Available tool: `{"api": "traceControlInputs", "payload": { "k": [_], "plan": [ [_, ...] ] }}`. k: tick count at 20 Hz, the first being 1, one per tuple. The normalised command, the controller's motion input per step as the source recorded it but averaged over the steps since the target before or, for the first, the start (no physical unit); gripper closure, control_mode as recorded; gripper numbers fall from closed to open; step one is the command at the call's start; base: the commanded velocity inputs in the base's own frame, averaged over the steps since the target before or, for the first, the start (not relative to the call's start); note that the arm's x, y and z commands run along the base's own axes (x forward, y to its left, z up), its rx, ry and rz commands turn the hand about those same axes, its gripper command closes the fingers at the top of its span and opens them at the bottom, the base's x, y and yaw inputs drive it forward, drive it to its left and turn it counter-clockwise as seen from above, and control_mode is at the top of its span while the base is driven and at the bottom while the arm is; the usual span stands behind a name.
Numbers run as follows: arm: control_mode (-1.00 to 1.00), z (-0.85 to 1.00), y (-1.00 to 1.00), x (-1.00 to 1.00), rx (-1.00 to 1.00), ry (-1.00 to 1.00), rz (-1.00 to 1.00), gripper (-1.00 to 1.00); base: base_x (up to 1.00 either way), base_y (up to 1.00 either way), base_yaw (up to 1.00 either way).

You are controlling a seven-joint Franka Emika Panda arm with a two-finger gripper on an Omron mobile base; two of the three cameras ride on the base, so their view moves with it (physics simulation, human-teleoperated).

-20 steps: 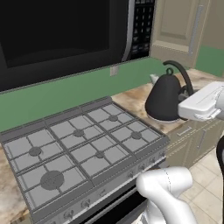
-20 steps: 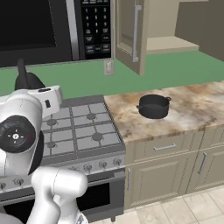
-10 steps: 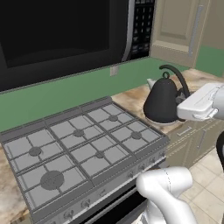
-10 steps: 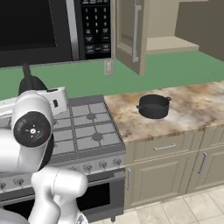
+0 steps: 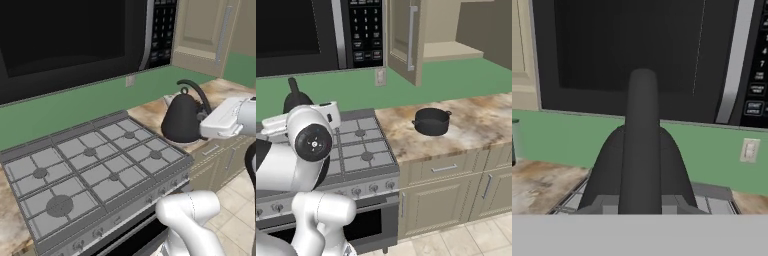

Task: Pick the kettle from the cabinet and place it on a stove burner. Then pick the pot from the counter and place it on another stove burner. Finally, turn both burners on.

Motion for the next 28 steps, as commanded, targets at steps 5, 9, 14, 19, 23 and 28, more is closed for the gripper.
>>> {"api": "traceControlInputs", "payload": {
  "k": [5, 9, 14, 19, 23, 28],
  "plan": [
    [-1.00, -0.24, 0.03, 0.22, 0.00, 0.00, 0.03, 1.00, 0.00, 0.00, 0.00],
    [-1.00, -0.24, 0.03, 0.23, 0.00, -0.01, 0.02, 1.00, 0.00, 0.00, 0.00],
    [-1.00, -0.24, 0.10, 0.25, 0.00, 0.00, 0.00, 1.00, 0.00, 0.00, 0.00],
    [-1.00, -0.24, 0.11, 0.29, 0.00, 0.00, 0.00, 1.00, 0.00, 0.00, 0.00],
    [-1.00, -0.22, 0.07, 0.29, 0.00, 0.00, 0.00, 1.00, 0.00, 0.00, 0.00],
    [-1.00, -0.18, 0.01, 0.30, 0.00, 0.00, 0.00, 1.00, 0.00, 0.00, 0.00]
  ]
}}
